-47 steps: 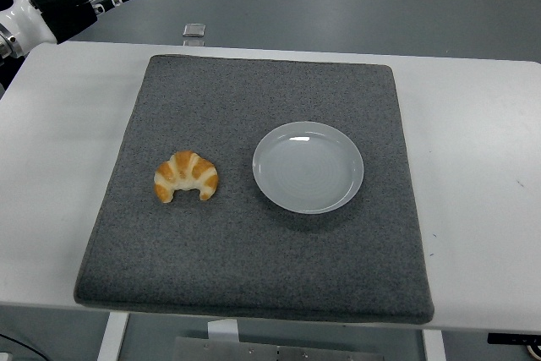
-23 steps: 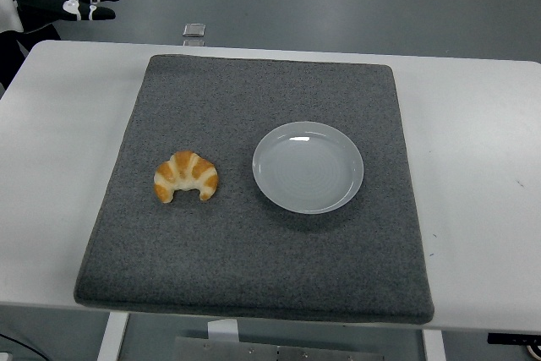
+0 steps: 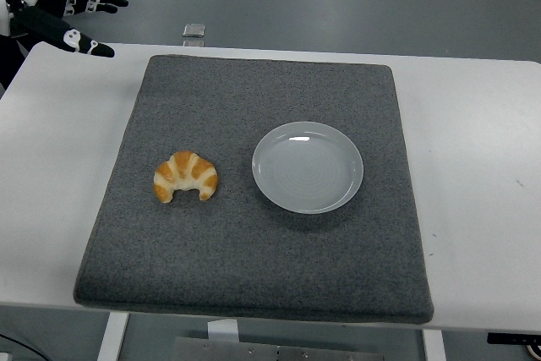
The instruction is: Place the bread on the plate
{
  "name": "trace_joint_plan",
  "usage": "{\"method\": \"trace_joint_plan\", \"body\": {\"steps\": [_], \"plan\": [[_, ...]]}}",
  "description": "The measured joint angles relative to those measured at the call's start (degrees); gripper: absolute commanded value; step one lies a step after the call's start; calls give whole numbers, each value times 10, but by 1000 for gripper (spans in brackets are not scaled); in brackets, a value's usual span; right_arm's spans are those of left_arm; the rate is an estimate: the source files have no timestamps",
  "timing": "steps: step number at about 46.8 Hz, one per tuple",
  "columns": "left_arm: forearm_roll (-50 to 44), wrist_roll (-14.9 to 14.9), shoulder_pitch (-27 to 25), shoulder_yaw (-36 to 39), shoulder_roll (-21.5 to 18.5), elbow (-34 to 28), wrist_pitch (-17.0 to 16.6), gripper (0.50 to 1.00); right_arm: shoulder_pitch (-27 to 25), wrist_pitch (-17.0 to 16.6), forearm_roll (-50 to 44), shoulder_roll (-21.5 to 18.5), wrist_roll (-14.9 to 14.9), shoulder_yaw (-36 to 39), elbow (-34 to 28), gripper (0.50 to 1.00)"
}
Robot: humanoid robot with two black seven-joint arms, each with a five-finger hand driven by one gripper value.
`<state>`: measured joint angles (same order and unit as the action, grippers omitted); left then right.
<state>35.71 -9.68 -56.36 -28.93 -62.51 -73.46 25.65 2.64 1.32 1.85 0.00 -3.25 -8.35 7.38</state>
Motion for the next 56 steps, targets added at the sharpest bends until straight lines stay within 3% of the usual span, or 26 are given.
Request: {"method": "trace_joint_plan", "body": {"steps": [7,12,25,45,56], "plan": [[51,-3,2,3,-17,-36,-6,994,0,0,0,0,0,0,0,932],[97,-16,6,6,-24,-63,-29,994,0,0,0,0,0,0,0,930],[197,-39,40,41,-28,-134,-152,996,0,0,0,0,0,0,0,932],[360,-40,96,61,17,-147,-238,996,0,0,0,0,0,0,0,930],[403,-39,105,89,43,-149,-258,996,0,0,0,0,0,0,0,932]]}}
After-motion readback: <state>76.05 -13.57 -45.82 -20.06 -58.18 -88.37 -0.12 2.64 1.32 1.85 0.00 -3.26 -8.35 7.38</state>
